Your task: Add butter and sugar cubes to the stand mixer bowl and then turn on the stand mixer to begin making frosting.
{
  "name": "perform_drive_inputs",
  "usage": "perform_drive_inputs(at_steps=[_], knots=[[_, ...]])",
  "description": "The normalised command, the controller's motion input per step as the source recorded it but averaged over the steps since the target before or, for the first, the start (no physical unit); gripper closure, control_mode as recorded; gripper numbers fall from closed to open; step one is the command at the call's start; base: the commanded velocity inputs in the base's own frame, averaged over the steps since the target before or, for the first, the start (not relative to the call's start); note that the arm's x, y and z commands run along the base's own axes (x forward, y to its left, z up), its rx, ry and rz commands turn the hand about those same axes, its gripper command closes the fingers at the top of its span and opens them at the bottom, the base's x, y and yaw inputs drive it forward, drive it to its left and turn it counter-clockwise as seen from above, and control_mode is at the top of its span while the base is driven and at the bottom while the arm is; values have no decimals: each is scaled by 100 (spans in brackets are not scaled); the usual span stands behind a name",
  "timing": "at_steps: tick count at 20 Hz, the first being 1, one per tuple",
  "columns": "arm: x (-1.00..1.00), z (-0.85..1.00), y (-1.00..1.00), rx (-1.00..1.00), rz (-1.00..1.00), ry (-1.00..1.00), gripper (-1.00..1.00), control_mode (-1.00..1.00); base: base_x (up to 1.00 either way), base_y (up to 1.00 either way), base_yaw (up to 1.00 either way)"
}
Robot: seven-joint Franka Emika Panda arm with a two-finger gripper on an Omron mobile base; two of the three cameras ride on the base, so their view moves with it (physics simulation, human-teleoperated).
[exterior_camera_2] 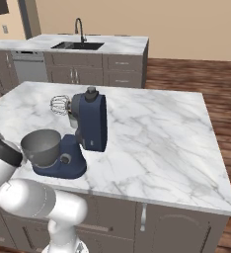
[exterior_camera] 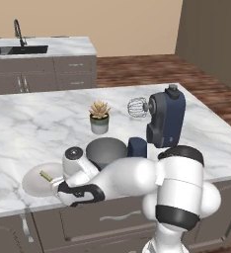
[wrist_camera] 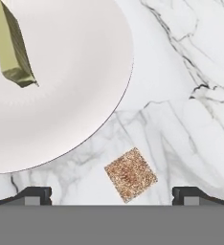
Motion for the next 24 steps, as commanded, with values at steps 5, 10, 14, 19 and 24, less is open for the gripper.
perform_drive_inputs(at_steps=[5, 10, 14, 19, 24], knots=[[7, 0, 0, 0, 0, 0, -100, -100, 0, 0, 0], [4, -6, 0, 0, 0, -7, -100, -100, 0, 0, 0], [0, -2, 0, 0, 0, -5, -100, -100, 0, 0, 0], [0, 0, 0, 0, 0, 0, -100, -100, 0, 0, 0], [4, -2, 0, 0, 0, 0, -100, -100, 0, 0, 0]])
